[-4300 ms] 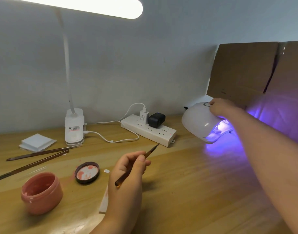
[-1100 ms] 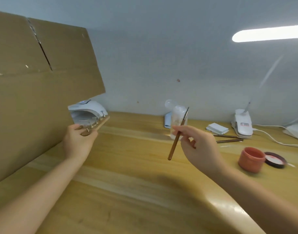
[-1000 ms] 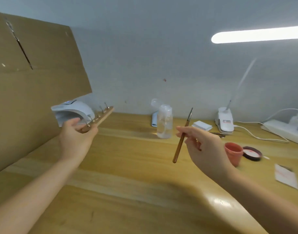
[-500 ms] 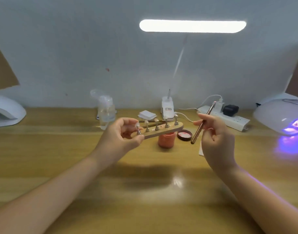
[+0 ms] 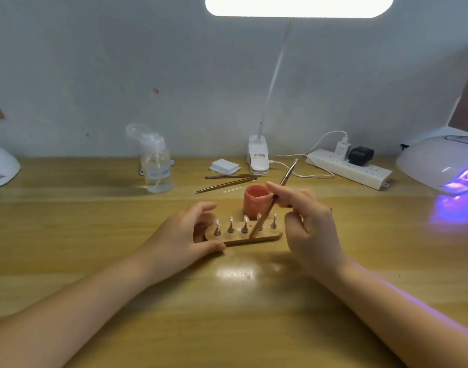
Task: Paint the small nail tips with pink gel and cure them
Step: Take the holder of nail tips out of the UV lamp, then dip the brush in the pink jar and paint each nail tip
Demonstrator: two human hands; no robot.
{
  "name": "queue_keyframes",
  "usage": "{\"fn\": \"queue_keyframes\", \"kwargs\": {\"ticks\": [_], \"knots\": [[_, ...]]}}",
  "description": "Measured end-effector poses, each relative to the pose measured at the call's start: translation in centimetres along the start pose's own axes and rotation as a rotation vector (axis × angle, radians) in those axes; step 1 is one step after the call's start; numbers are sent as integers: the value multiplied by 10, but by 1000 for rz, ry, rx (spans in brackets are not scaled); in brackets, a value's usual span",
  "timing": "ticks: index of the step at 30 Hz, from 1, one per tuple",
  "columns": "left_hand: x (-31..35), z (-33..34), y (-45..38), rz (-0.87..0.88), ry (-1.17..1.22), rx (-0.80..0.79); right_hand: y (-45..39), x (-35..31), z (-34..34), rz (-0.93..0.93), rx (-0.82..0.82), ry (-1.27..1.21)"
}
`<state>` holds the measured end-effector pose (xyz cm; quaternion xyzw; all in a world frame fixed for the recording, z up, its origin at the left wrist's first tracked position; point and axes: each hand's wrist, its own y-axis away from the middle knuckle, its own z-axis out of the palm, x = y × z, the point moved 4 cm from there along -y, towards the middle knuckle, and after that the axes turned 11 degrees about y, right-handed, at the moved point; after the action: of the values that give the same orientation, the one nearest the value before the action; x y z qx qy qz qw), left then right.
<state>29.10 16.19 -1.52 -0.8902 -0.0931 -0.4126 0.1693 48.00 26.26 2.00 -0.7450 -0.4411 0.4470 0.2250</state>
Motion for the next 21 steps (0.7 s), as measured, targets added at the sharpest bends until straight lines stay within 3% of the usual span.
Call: {"fn": "queue_keyframes", "kwargs": {"ticks": [5,11,14,18,21], "knots": [[33,-8,17,366,-51,253,10,-14,17,4,-217,-106],[61,3,36,685,1,262,22,-35,27,-142,-407,-124],[60,1,36,677,38,301,20,-38,22,-193,-338,-75],[54,-15,23,423,370,367,-1,-11,-6,-242,-52,209],[61,-32,4,305,435,468,-14,29,-21,-68,-191,365]]}}
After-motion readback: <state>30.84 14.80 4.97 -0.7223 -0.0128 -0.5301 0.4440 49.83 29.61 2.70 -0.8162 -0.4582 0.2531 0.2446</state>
